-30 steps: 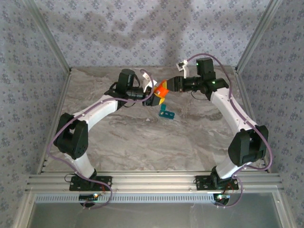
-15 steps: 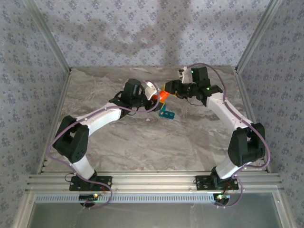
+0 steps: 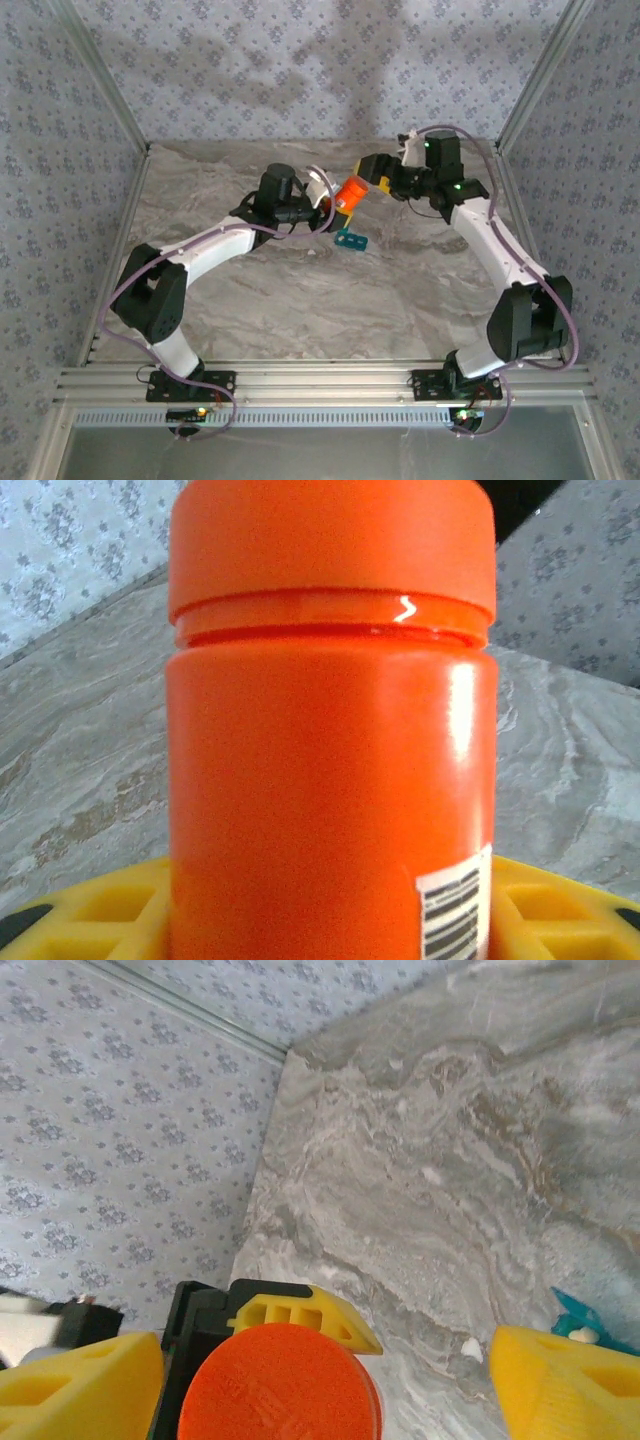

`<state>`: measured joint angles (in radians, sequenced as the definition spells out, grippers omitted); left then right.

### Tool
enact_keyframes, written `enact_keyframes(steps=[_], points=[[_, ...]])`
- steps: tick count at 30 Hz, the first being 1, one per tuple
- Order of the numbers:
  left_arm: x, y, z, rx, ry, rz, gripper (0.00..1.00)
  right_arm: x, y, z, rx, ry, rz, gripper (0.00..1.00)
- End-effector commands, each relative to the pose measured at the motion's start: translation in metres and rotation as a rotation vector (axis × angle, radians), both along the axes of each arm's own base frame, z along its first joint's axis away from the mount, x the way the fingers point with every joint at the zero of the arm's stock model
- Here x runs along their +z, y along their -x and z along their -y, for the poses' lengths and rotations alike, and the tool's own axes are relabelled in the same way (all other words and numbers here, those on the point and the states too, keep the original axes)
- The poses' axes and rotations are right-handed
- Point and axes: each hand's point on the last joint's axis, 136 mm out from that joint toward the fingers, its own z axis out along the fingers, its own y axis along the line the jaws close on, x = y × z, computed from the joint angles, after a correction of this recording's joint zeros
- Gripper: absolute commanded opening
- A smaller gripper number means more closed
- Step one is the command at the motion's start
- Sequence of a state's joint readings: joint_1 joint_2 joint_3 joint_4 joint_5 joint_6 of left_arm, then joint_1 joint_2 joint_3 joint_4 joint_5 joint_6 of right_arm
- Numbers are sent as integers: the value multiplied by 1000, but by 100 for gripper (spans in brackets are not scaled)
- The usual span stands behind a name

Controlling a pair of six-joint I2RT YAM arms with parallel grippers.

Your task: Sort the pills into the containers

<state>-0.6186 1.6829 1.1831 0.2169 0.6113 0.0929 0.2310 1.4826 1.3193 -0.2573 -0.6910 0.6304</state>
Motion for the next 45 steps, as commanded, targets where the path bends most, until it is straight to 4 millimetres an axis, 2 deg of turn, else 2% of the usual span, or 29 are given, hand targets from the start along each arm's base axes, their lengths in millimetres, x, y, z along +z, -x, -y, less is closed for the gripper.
enact_keyframes(steps=[1,6,10,15,19,27,39,45], points=[[42,8,1,-77,110,36,0,21,11,3,39,19,108,89],[45,15,2,-166,135,-39,0,27,27,-4,175,74,243,90],[46,22,5,-233,134,-83,0,33,31,-7,223,103,293,91],[47,24,8,-268,134,-108,0,37,32,-13,257,109,298,89],[46,25,8,-273,135,-117,0,35,31,-16,267,103,293,85],[47,26,8,-279,136,-119,0,29,34,-21,292,86,276,84],[49,25,9,-281,138,-118,0,18,36,-26,316,75,245,64],[49,25,9,-279,138,-119,0,15,37,-28,320,69,230,45]])
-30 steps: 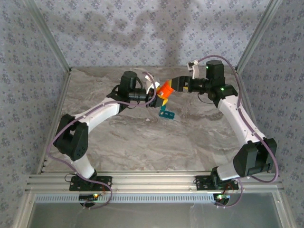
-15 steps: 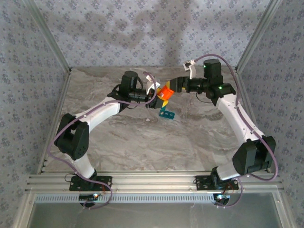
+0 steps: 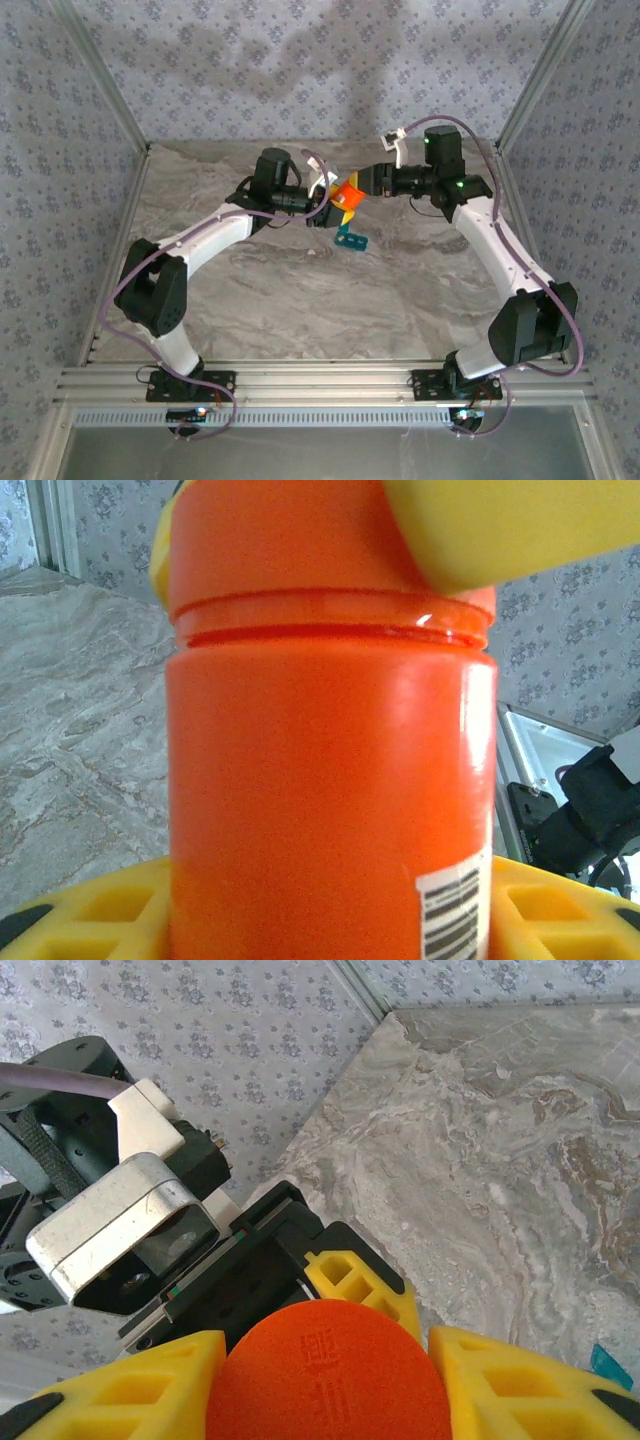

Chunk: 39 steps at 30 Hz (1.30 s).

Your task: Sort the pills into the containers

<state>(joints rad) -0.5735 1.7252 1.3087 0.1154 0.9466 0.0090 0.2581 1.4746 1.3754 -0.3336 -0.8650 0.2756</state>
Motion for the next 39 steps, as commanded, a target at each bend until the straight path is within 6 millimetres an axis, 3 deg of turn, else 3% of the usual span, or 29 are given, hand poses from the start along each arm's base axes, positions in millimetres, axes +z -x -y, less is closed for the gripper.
enact_keyframes(steps=[1,7,11,15,19,24,26,29,32,39], points=[[19,-1,3,-27,41,43,0,-10,3,-3,10,0,-45,43],[20,-5,4,-7,42,54,0,-25,-7,-3,-119,-5,-199,30],[20,-7,4,0,42,57,0,-39,-10,-1,-243,3,-296,28],[19,-8,4,3,40,59,0,-40,-6,-7,-280,-3,-308,28],[18,-8,4,5,38,57,0,-33,-6,-8,-278,-3,-289,43],[18,-8,4,7,38,57,0,-21,-11,3,-277,-12,-241,71],[19,-8,4,7,39,59,0,-20,-11,4,-275,-14,-233,78],[20,-8,4,6,40,61,0,-20,-10,3,-269,-19,-233,80],[19,-8,4,6,39,60,0,-24,-10,0,-266,-24,-235,75],[19,-9,4,11,37,60,0,-25,-12,-1,-276,-37,-227,40]])
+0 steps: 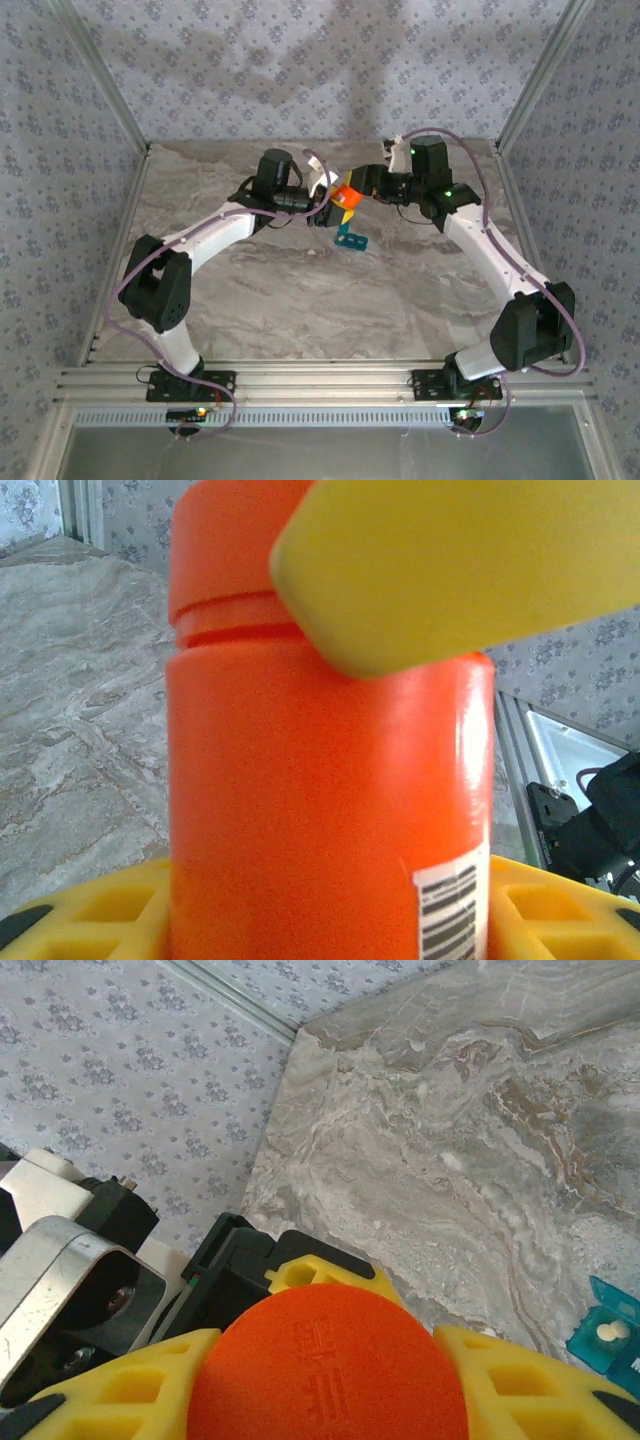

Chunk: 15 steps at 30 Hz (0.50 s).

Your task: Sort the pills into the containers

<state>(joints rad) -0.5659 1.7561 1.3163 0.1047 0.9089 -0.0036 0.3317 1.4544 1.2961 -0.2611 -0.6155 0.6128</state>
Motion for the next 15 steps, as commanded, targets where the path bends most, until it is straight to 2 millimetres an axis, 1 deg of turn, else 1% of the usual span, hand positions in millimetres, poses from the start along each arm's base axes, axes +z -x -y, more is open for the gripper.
enact_keyframes(steps=[1,4,5,6,7,8,9,12,15], points=[[34,4,4,-31,64,95,0,4,2,3,-14,-6,15,38],[32,1,3,-10,59,102,0,10,1,4,-42,-16,18,34],[31,1,3,-1,55,103,6,13,1,4,-50,-19,27,33],[31,-1,2,15,51,110,16,15,1,6,-63,-16,37,33],[29,-3,1,33,42,113,29,16,-1,9,-79,-11,45,33],[27,-4,0,48,34,120,84,18,-2,12,-95,-3,56,33],[26,-6,-2,66,27,127,98,20,-3,16,-115,6,66,33],[22,-6,-8,101,14,143,98,22,-9,30,-175,35,79,32],[22,-1,-14,119,10,161,98,16,-14,45,-217,79,77,32]])
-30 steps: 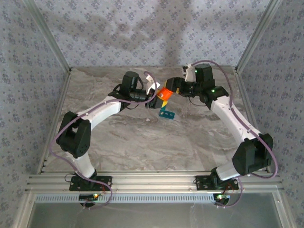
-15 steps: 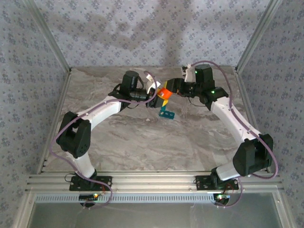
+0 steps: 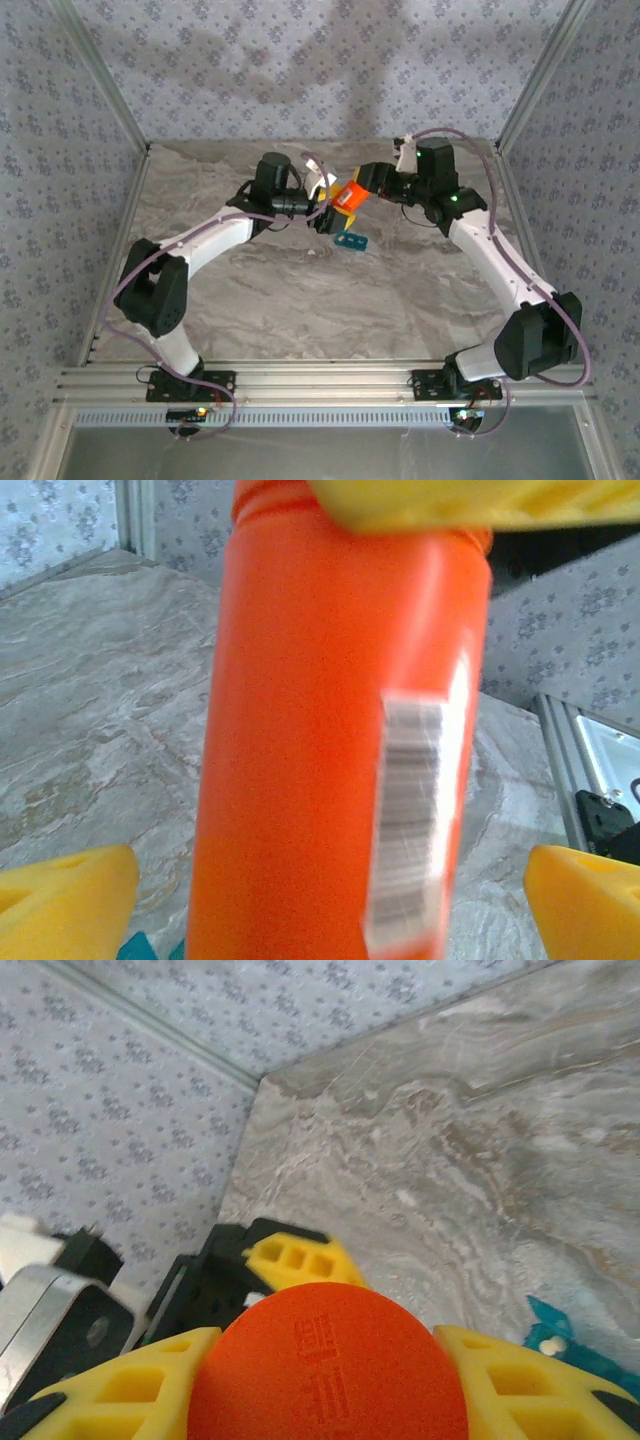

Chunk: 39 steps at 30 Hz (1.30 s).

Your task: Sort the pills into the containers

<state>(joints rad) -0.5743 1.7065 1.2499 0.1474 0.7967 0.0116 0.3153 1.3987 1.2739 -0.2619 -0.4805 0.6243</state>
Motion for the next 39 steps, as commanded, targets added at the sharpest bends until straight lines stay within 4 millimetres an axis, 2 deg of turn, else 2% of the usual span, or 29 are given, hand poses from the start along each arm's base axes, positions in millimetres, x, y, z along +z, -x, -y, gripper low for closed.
enact_keyframes(steps=[1,11,12,19,29,35,39], points=[[25,5,-8,32,28,109,98,5,-8,26,-98,58,31,32],[30,1,-39,202,-11,181,98,-30,-23,99,-336,372,107,32],[30,2,-41,206,-14,187,98,-40,-22,105,-354,411,103,32],[32,-4,-53,283,-89,177,98,-70,-28,139,-476,558,166,32],[30,-19,-69,400,-148,145,98,-133,-27,148,-522,605,88,30],[32,-28,-78,463,-114,130,98,-157,-20,151,-538,654,53,34],[41,-40,-93,585,-41,161,98,-170,-15,154,-552,665,27,39]])
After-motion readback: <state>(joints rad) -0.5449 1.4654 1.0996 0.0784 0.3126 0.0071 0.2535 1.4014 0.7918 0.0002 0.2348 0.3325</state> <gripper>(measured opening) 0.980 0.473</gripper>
